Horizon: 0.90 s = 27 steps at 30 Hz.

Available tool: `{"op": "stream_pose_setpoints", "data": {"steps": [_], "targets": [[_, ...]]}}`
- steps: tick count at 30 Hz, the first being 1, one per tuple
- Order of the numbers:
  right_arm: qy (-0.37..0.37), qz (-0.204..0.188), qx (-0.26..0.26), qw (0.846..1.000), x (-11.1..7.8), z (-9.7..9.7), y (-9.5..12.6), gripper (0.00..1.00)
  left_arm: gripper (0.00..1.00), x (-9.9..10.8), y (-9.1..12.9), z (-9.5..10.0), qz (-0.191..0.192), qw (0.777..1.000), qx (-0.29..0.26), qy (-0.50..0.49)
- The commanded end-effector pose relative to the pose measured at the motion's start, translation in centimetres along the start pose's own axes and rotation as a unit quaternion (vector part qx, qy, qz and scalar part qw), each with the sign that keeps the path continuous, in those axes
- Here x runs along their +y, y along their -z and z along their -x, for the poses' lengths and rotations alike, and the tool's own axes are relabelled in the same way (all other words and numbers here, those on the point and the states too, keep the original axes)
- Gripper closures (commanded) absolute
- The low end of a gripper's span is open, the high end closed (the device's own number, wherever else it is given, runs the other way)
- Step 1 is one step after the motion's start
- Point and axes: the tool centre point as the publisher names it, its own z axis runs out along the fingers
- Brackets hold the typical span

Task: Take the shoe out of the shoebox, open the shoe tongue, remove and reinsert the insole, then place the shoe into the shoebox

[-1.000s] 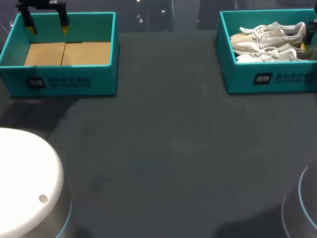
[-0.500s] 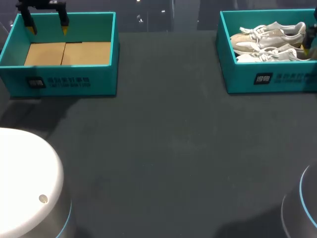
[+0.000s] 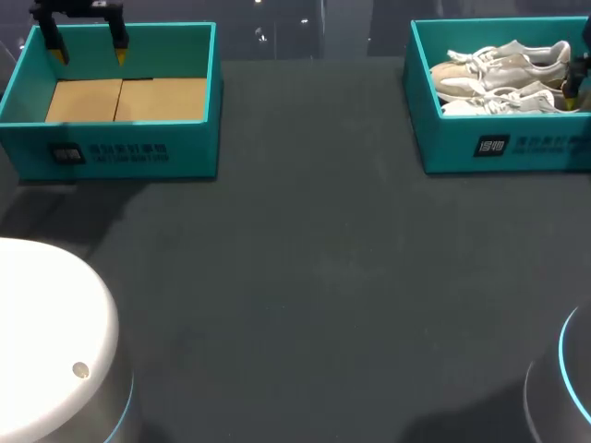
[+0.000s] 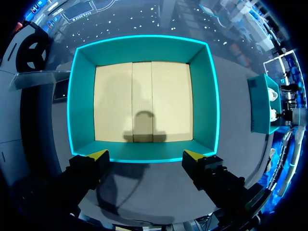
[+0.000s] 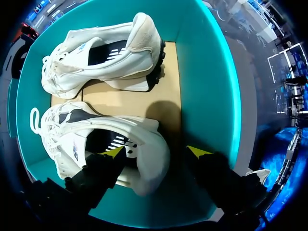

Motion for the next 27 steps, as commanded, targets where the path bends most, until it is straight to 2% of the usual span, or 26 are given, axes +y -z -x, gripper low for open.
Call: {"op": "stream_pose_setpoints", "data": {"steps": [1, 12, 16, 17, 19, 21, 22, 23, 27], "targets": [[0.0, -0.001, 0.001, 1.0, -0.4, 0.6, 0.3, 0.19, 0.0, 0.0, 0.0, 0.0, 0.0, 1.0, 0.0, 0.0], [0.027, -0.012, 0.008, 1.0, -0.7, 0.4, -0.8, 0.14, 0.0, 0.0, 0.0, 0.0, 0.0, 1.0, 0.0, 0.0], [0.039, -0.017, 0.009, 0.999, -0.9, 0.1, -1.2, 0.2, 0.0, 0.0, 0.0, 0.0, 0.0, 1.0, 0.0, 0.0], [0.039, -0.017, 0.008, 0.999, -1.0, 0.1, -1.3, 0.26, 0.0, 0.0, 0.0, 0.0, 0.0, 1.0, 0.0, 0.0], [0.04, -0.019, 0.008, 0.999, -1.0, 0.0, -1.4, 0.51, 0.0, 0.0, 0.0, 0.0, 0.0, 1.0, 0.0, 0.0], [0.04, -0.02, 0.007, 0.999, -1.0, 0.1, -1.5, 0.65, 0.0, 0.0, 0.0, 0.0, 0.0, 1.0, 0.0, 0.0], [0.039, -0.021, 0.007, 0.999, -1.0, 0.1, -1.5, 0.8, 0.0, 0.0, 0.0, 0.0, 0.0, 1.0, 0.0, 0.0], [0.039, -0.021, 0.006, 0.999, -1.1, 0.1, -1.5, 1.0, 0.0, 0.0, 0.0, 0.0, 0.0, 1.0, 0.0, 0.0], [0.032, -0.019, 0.005, 0.999, -1.0, 0.2, -1.2, 1.0, 0.0, 0.0, 0.0, 0.0, 0.0, 1.0, 0.0, 0.0]]}}
